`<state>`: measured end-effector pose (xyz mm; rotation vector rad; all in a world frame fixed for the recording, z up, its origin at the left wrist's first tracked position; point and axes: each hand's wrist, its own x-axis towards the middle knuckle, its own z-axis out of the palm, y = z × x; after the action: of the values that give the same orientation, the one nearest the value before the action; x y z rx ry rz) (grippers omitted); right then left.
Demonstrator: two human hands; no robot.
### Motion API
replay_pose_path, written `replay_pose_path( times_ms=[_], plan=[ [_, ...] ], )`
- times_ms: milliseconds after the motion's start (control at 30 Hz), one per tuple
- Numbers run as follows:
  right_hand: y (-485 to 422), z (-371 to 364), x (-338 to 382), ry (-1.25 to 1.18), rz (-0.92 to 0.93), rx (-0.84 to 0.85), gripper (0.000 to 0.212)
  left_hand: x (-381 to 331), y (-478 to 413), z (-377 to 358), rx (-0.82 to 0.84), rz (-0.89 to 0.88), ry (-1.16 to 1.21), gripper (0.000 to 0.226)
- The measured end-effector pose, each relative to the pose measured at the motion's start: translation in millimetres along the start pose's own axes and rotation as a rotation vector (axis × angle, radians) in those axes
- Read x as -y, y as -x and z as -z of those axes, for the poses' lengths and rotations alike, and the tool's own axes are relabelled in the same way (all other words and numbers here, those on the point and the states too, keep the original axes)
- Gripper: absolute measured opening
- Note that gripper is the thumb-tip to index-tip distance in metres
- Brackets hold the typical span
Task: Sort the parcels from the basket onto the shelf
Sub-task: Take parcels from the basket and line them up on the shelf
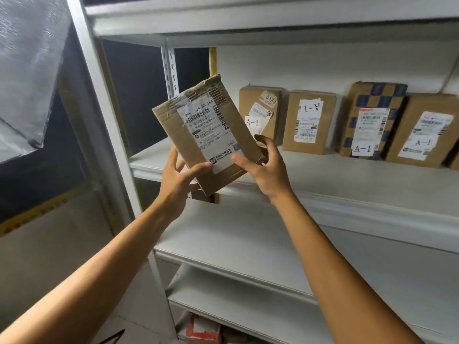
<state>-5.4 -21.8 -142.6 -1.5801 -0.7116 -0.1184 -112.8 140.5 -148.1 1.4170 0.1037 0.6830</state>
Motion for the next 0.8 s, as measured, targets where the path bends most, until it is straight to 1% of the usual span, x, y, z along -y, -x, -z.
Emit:
replay_pose_path(
  times_ms=[133,200,233,300,367,500,567,633,800],
  plan=[
    [-26.9,-22.1,-11.1,0.122,0.064,0.034,0.082,9.9,-31.5,18.6,0.018,-0.038,-0.037,0.089],
    [-43.7,-30.2,-22.2,0.178,0.046,0.090,0.088,16.7,-50.0,31.6,0.037,-0.049,-0.075,0.092],
    [-53.0,-34.2,-27.2,0.195,0.039,0.116,0.088,18.1,-60.9,38.5,0.055,-0.059,-0.108,0.092],
    [-74.6,-44.0,-37.2,0.225,0.069,0.154,0.082,17.9,-85.8,50.7,0.117,-0.086,-0.197,0.090],
    [-96.1,-54.9,-48.2,0.254,0.093,0.174,0.077,17.8,-111.7,60.7,0.162,-0.081,-0.280,0.093],
    [-140.3,-74.0,-70.6,0.284,0.065,0.180,0.082,31.3,-162.3,69.4,0.190,-0.060,-0.355,0.090],
    [-156.0,-84.1,-82.5,0.305,0.047,0.161,0.083,40.9,-184.3,71.9,0.200,-0.060,-0.376,0.090],
    [-171.3,-93.7,-92.1,0.354,0.049,0.108,0.080,51.1,-206.7,73.8,0.196,-0.064,-0.372,0.089],
    [-203.6,-115.1,-109.2,0.464,-0.022,-0.011,0.070,75.8,-255.0,76.4,0.165,-0.047,-0.341,0.088]
  ],
)
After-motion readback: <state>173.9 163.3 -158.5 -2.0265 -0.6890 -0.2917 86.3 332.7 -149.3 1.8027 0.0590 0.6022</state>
